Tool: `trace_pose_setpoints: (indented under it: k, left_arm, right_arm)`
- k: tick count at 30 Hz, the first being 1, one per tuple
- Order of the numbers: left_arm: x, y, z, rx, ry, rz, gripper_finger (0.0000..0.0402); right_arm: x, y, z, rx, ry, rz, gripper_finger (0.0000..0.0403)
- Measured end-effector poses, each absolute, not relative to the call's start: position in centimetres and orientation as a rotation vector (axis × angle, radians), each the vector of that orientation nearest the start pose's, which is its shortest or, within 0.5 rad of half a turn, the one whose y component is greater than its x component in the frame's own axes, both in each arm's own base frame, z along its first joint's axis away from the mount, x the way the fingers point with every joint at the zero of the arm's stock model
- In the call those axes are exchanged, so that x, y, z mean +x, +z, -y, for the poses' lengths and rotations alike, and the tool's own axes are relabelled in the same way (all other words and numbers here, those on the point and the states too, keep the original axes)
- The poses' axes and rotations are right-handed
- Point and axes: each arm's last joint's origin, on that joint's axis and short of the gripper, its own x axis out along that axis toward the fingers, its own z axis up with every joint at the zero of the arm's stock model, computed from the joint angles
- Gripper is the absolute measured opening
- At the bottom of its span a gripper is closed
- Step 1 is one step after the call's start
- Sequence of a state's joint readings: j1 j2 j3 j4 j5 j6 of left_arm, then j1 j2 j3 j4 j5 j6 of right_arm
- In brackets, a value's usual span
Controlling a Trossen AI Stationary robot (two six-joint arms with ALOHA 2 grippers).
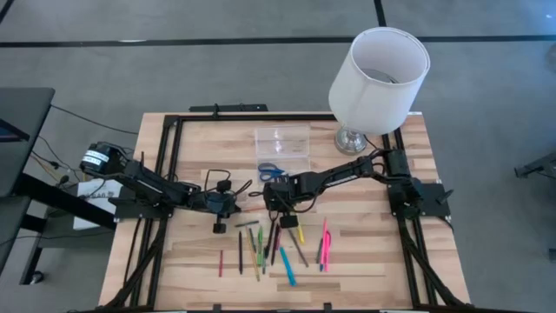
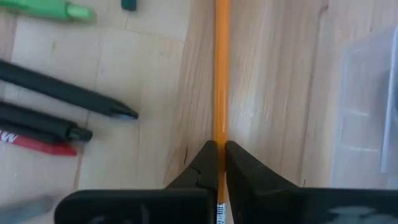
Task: Pick & place school supplies into a supply box
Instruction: Put the orange pencil into the supply box
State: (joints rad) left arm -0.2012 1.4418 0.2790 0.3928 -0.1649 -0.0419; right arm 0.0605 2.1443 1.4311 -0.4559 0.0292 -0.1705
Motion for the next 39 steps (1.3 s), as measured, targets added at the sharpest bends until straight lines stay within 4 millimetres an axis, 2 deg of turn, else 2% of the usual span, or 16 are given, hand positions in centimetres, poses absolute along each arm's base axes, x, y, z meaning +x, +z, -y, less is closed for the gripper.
trace_pose_setpoints:
  k: [4, 7, 9, 13, 21, 32, 39]
  left_arm:
    - [20.5, 9.7, 3.7, 0.091, -0.013, -0.756, 0.006]
    - [20.4, 9.7, 3.6, 0.085, -0.004, -0.771, 0.0069]
    - [20.3, 9.6, 3.5, 0.08, 0.003, -0.791, 0.0059]
    - [20.1, 9.4, 3.4, 0.08, 0.02, -0.823, 0.0014]
    - [20.1, 9.4, 3.3, 0.124, 0.056, -0.832, 0.0006]
    - [22.3, 11.4, 3.8, 0.197, 0.037, -0.912, 0.0002]
    - [22.9, 12.2, 3.9, 0.194, 0.021, -0.946, 0.0003]
  right_arm:
    - [43.3, 12.4, -2.5, -0.206, 0.119, -1.08, 0.0]
    - [43.6, 12.4, -2.5, -0.205, 0.134, -1.042, 0.0]
    - [43.8, 12.4, -2.6, -0.2, 0.154, -1.023, 0.0]
    - [43.8, 12.4, -2.7, -0.199, 0.162, -1.021, 0.0001]
    - [43.8, 12.5, -2.7, -0.204, 0.157, -1.018, 0.0001]
    - [43.8, 12.6, -2.8, -0.17, 0.139, -1.018, 0.0001]
    - [43.8, 12.6, -2.8, -0.169, 0.138, -1.015, 0.0044]
